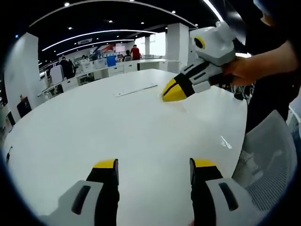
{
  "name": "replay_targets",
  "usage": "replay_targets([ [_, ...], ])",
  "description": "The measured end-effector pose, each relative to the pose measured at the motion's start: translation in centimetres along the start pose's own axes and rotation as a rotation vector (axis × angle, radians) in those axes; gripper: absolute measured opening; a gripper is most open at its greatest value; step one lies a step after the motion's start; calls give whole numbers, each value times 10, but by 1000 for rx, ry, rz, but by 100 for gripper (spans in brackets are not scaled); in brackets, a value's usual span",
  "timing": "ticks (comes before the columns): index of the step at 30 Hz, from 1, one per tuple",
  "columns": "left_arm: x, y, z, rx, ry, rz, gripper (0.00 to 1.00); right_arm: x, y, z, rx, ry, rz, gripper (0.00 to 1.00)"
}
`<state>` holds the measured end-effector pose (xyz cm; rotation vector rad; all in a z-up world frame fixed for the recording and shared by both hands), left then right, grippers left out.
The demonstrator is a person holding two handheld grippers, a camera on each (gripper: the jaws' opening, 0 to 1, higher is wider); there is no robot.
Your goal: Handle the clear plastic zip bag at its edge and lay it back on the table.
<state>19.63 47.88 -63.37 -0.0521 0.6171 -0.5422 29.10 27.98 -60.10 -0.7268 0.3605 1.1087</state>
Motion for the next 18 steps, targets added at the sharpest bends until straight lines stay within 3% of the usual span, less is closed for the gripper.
replay_targets([
  [6,7,3,9,64,-12,6,59,-6,10,6,-42,-44,88,0],
  [18,21,7,31,236,-31,3,53,-14,23,15,-99,-60,181,0],
])
Point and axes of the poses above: the point that each gripper's makers call its tool centre point, and the gripper's own axes: x roughly forward along the fingers, y roughly to its left, z roughly out of its top, the point moved 10 cm from there along -x, roughly backward along the fingers, and after that the axes turned 13 degrees about -x, right-handed, at the moved point
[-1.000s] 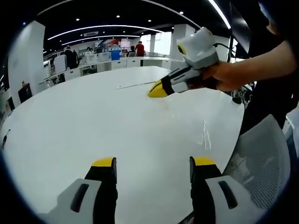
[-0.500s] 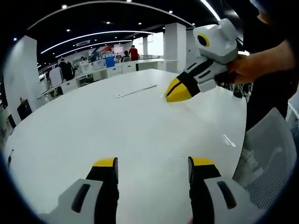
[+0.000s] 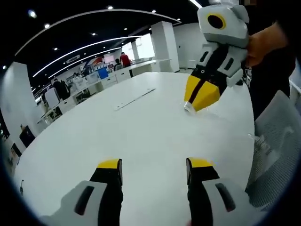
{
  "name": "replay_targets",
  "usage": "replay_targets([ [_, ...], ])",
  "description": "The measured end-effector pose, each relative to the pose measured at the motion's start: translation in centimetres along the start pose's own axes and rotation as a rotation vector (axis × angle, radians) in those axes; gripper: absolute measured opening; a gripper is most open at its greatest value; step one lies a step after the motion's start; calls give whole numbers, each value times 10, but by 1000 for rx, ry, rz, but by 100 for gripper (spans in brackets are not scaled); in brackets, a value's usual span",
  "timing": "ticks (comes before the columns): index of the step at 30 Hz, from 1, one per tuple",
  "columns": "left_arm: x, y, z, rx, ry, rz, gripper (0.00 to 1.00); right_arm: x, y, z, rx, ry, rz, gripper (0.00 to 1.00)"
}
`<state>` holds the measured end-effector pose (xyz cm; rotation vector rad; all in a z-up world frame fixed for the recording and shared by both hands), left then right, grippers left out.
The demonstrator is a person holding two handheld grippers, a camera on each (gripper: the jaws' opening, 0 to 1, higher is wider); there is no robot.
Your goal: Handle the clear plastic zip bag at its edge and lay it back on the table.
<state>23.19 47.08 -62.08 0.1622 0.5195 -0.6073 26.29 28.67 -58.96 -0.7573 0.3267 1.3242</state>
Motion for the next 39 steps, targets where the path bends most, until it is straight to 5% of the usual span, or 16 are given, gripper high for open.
replay_targets([
  [11,17,-17,13,313,-13,-101,51,8,15,-1,4,10,99,0],
  [17,20,-24,12,412,-24,-163,44,9,24,5,11,0,158,0],
  [22,22,-30,9,483,-18,-216,28,7,30,7,8,2,187,0],
  [27,24,-32,6,482,3,-243,10,5,32,6,-1,18,191,0],
  [39,22,-25,6,438,10,-205,0,4,23,-6,-32,72,129,0],
])
Point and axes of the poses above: the point that each gripper's makers call its tool centre point, and the gripper's own axes: x roughly forward along the fingers, y roughly to its left, z roughly out of its top, the point moved 10 cm from there along -x, roughly backward along the fingers, and after that the axes turned 13 degrees about -x, right-handed, at the moved point
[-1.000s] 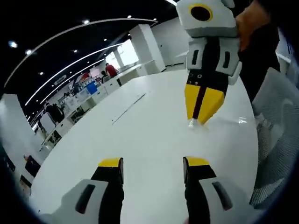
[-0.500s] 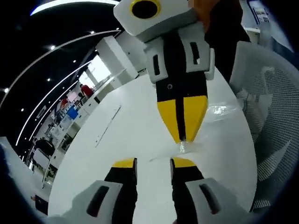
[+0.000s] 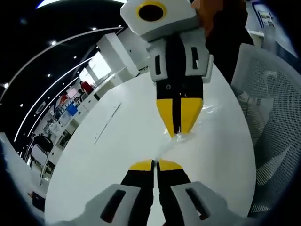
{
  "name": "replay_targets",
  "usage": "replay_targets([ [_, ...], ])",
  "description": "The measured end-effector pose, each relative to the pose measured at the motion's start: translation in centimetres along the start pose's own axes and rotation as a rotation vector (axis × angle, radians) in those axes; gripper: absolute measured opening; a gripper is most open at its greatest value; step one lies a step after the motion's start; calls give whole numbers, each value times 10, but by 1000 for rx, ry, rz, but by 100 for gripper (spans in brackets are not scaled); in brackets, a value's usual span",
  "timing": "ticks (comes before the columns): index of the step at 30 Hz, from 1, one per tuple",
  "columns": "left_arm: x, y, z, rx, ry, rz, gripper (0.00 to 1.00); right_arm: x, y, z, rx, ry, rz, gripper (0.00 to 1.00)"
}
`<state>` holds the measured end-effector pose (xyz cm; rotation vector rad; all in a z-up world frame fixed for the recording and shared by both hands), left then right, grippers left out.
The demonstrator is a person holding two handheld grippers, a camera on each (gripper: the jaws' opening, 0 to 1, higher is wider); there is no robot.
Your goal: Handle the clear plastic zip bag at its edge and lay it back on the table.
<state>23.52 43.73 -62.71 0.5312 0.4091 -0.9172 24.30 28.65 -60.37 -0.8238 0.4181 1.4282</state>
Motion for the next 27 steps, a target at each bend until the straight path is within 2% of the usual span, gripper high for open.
replay_targets([
  [4,-2,-1,-1,-17,6,18,0,3,-2,-6,-10,36,-22,0],
  [8,-4,-3,1,-37,0,36,0,1,-9,-16,-48,130,-81,0],
  [13,-2,-11,2,-22,32,75,0,-3,-14,-21,17,105,-130,0],
  [16,1,-15,1,-17,52,86,0,-6,-15,-21,45,87,-153,7],
  [20,2,-18,1,-21,60,88,0,-20,-12,-14,37,71,-175,11],
  [22,3,-19,1,-19,65,89,0,-23,-12,-11,47,45,-183,12],
  [27,7,-19,0,-36,71,87,0,-25,-11,-2,32,27,-186,15],
])
Point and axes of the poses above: the point that each gripper's makers call its tool centre point, and the gripper's own axes: x roughly forward along the fingers, y roughly to its left, z roughly out of its top, the point moved 10 cm from there along -x, roughly backward along the fingers, and after that the axes turned 13 degrees about -x, right-handed, at the moved point
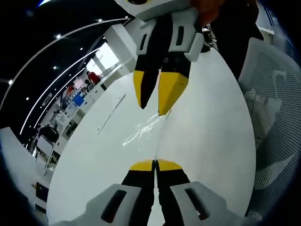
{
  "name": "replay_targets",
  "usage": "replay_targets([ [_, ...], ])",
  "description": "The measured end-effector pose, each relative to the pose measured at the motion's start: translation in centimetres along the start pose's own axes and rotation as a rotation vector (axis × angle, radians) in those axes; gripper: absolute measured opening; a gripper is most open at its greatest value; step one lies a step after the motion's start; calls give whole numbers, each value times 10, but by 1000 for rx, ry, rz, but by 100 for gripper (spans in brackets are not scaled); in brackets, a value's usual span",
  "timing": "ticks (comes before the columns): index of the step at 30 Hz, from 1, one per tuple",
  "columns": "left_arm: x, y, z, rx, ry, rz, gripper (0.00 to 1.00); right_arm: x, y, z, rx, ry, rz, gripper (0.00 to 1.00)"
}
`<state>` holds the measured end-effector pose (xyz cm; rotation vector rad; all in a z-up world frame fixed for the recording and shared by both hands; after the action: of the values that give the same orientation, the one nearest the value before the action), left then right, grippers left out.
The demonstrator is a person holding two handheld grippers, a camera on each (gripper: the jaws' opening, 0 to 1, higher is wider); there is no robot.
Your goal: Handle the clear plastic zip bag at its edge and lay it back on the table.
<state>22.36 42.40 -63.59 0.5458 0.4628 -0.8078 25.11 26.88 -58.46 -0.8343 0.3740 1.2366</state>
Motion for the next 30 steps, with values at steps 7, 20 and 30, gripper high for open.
replay_targets([
  [7,1,0,1,-30,-3,-1,0,13,6,7,-29,11,27,16],
  [20,-2,-5,8,-31,-5,1,0,36,19,10,-152,95,55,0],
  [30,-15,5,-3,-90,13,15,5,31,22,7,-169,77,62,0],
])
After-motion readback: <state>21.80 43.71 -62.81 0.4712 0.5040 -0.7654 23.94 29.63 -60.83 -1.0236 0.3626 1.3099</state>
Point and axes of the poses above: the point that each gripper's makers call its tool centre point, and the gripper's own axes: x roughly forward along the fingers, y roughly to its left, z roughly out of its top, the point moved 10 cm from there along -x, roughly backward along the fingers, and after that the axes turned 13 degrees about -x, right-handed, at the moved point
